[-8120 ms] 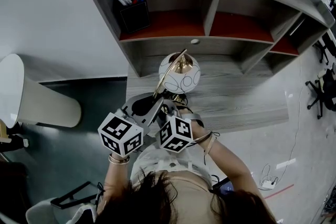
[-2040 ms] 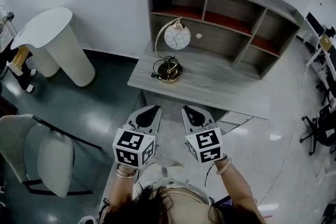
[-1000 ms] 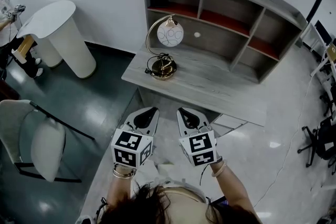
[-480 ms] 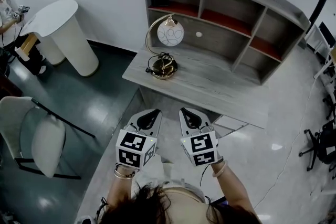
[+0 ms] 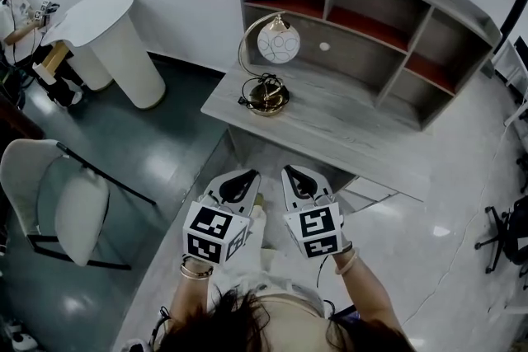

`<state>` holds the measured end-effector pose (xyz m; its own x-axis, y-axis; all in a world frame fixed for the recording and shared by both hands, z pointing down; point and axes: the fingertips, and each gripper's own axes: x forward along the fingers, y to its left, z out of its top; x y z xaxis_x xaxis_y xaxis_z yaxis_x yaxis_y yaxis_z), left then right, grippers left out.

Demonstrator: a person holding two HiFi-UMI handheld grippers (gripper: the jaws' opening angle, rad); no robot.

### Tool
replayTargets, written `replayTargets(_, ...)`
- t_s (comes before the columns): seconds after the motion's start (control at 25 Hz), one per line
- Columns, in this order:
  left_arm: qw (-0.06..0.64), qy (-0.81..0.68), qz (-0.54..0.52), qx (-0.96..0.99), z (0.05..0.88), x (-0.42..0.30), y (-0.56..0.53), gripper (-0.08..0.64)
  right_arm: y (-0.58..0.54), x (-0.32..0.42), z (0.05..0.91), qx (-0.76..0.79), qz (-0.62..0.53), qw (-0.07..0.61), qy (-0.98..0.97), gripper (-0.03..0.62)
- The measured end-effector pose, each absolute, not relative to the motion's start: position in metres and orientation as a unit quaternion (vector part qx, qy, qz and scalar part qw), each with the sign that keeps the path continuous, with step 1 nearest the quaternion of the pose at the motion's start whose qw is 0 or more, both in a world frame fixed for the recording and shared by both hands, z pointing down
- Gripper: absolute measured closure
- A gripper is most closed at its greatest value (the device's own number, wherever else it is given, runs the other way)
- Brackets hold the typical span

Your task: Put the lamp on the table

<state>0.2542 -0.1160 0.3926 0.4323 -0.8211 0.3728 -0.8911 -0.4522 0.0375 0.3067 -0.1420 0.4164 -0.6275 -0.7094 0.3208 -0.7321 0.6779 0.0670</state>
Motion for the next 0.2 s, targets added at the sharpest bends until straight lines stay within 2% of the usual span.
replayTargets(0.2,0.114,-0.515,0.166,0.833,0.397,0.2496,-0.1115,0.537,-0.1381,0.3023,0.4165,0.39,0.032,0.159,-0.906,0.568)
